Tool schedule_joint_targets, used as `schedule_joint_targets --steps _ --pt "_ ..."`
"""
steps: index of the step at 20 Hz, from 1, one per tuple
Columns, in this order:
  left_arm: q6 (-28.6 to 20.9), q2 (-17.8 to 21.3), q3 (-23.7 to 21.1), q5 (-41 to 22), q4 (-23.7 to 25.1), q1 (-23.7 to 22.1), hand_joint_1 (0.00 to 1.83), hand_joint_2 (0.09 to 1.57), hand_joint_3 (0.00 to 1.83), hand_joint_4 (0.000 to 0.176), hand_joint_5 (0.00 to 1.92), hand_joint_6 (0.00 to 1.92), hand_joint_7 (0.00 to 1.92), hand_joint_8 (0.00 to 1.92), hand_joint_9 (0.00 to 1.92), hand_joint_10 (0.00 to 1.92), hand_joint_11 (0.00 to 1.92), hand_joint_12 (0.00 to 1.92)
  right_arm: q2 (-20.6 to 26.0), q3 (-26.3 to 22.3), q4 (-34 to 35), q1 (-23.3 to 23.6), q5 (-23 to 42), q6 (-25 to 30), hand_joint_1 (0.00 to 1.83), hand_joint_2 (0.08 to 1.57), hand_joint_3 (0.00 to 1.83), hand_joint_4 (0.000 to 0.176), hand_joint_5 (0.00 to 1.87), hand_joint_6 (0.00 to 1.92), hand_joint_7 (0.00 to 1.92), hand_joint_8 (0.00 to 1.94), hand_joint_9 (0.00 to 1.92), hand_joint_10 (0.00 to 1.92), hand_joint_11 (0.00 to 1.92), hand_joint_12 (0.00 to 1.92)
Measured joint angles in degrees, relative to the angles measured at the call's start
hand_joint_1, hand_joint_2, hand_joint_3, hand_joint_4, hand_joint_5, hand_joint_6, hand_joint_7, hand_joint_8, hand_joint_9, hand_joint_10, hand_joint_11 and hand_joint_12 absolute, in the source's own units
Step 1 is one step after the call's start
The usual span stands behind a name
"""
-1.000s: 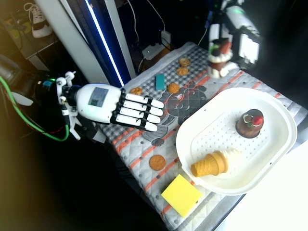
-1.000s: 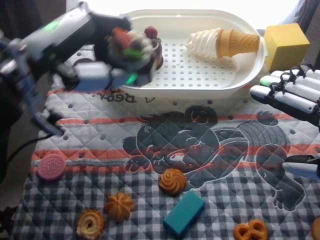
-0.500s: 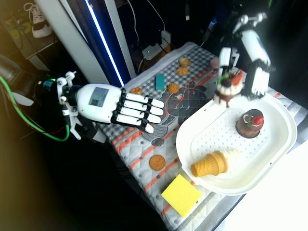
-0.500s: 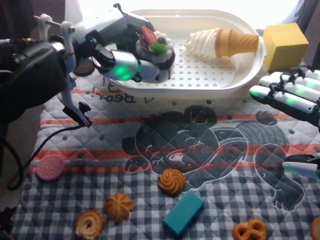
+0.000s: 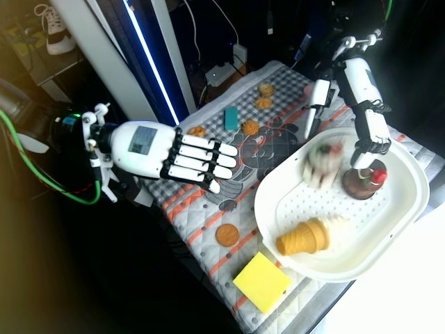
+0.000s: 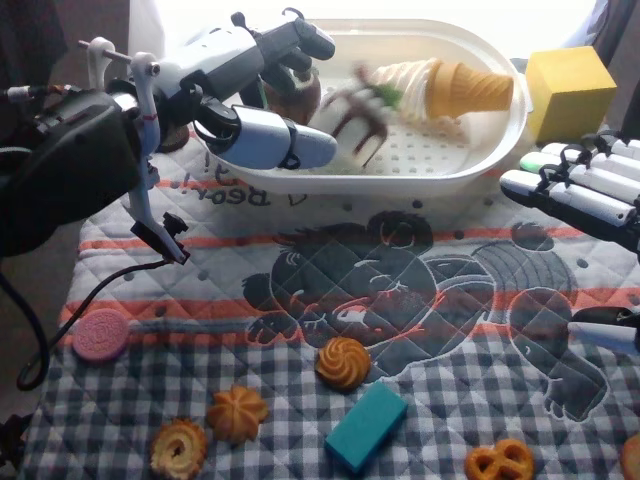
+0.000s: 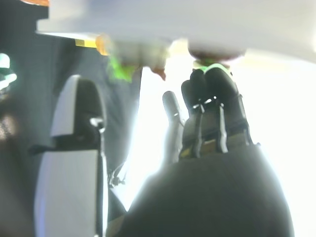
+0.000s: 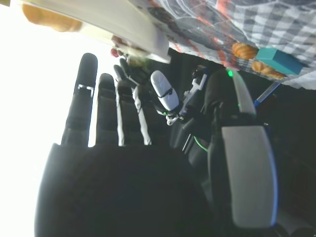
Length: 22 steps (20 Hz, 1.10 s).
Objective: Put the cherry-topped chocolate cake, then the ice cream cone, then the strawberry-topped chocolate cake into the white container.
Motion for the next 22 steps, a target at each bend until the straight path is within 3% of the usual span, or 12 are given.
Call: schedule_joint_targets --steps 1,3,7,8,10,12,14,16,18,20,21,22 --pt "0.0 0.0 -0.2 -0.2 0.0 0.0 0.87 1.02 0.00 0.104 0.00 0.74 0.00 0.57 0.00 1.08 0.00 1.91 0.0 0.0 0.1 -0.3 0.3 0.0 0.59 1.22 0.00 0.000 0.00 0.00 0.00 0.00 0.02 0.05 0.00 0.68" --pt "0.0 1.9 -2.8 -2.0 0.7 0.6 0.79 1.01 0.00 0.098 0.00 0.68 0.00 0.61 0.00 1.06 0.00 1.92 0.0 0.0 -0.1 -0.3 0.3 0.0 0.59 1.22 0.00 0.000 0.00 0.00 0.00 0.00 0.00 0.05 0.00 0.64" --pt "-0.4 9.0 -11.1 -11.2 3.1 4.7 0.92 1.05 0.01 0.119 0.00 0.67 0.00 0.71 0.00 1.24 0.00 1.91 0.2 -0.2 0.1 -0.3 1.3 0.1 0.56 1.20 0.00 0.000 0.00 0.00 0.00 0.00 0.02 0.08 0.00 0.77" --pt "-1.4 10.7 -12.9 -13.6 3.8 5.9 0.94 1.06 0.01 0.117 0.00 0.62 0.00 0.64 0.00 1.17 0.00 1.88 0.4 -0.6 0.2 -0.4 1.5 0.1 0.56 1.20 0.00 0.000 0.00 0.00 0.00 0.00 0.03 0.08 0.00 0.76" --pt "-3.0 13.7 -15.8 -18.8 4.4 8.4 0.85 1.10 0.01 0.134 0.01 0.48 0.01 0.50 0.00 0.95 0.00 1.64 0.9 -1.0 -0.1 -0.7 2.4 0.1 0.56 1.21 0.00 0.000 0.00 0.00 0.00 0.00 0.04 0.09 0.00 0.70" --pt "-4.9 16.9 -18.9 -25.7 4.6 12.3 0.78 1.10 0.00 0.119 0.10 0.22 0.13 0.20 0.00 0.71 0.00 1.35 1.6 -1.5 0.3 -1.3 4.0 0.1 0.60 1.18 0.00 0.000 0.00 0.00 0.00 0.00 0.05 0.11 0.00 0.75" --pt "-8.8 18.8 -20.8 -31.5 5.1 16.2 0.75 1.14 0.00 0.131 0.13 0.10 0.15 0.05 0.00 0.61 0.00 1.33 2.3 -2.0 0.8 -1.6 5.7 0.2 0.64 1.17 0.00 0.000 0.00 0.00 0.00 0.00 0.01 0.22 0.00 0.88" --pt "-12.1 20.2 -21.9 -36.0 5.4 19.6 0.64 1.22 0.01 0.133 0.11 0.05 0.14 0.01 0.01 0.48 0.00 1.25 2.8 -2.3 1.0 -1.6 7.2 0.2 0.64 1.17 0.00 0.000 0.00 0.00 0.01 0.01 0.00 0.29 0.00 0.97" --pt "-13.8 21.5 -23.1 -40.3 4.6 22.4 0.56 1.27 0.00 0.111 0.08 0.01 0.13 0.00 0.05 0.34 0.00 1.10 3.3 -2.6 1.8 -1.7 9.2 0.2 0.60 1.18 0.00 0.000 0.00 0.00 0.01 0.01 0.00 0.28 0.00 0.98" --pt "-14.2 22.6 -24.4 -44.2 4.1 24.4 0.52 1.29 0.00 0.121 0.06 0.00 0.11 0.00 0.09 0.19 0.00 0.82 3.5 -2.8 2.1 -1.8 10.7 0.1 0.57 1.21 0.01 0.017 0.00 0.00 0.00 0.00 0.00 0.25 0.00 0.84" --pt "-14.3 23.1 -25.4 -46.6 4.0 26.1 0.54 1.28 0.00 0.140 0.07 0.00 0.09 0.00 0.08 0.13 0.00 0.77 3.6 -2.8 2.6 -2.0 11.8 -0.1 0.64 1.20 0.01 0.000 0.00 0.00 0.00 0.00 0.00 0.24 0.00 0.83" --pt "-14.4 23.3 -26.0 -48.5 4.0 27.4 0.54 1.27 0.00 0.142 0.06 0.00 0.09 0.00 0.10 0.11 0.00 0.81 3.6 -2.8 3.3 -2.0 12.8 -0.4 0.67 1.20 0.00 0.000 0.00 0.00 0.00 0.00 0.00 0.23 0.00 0.78"
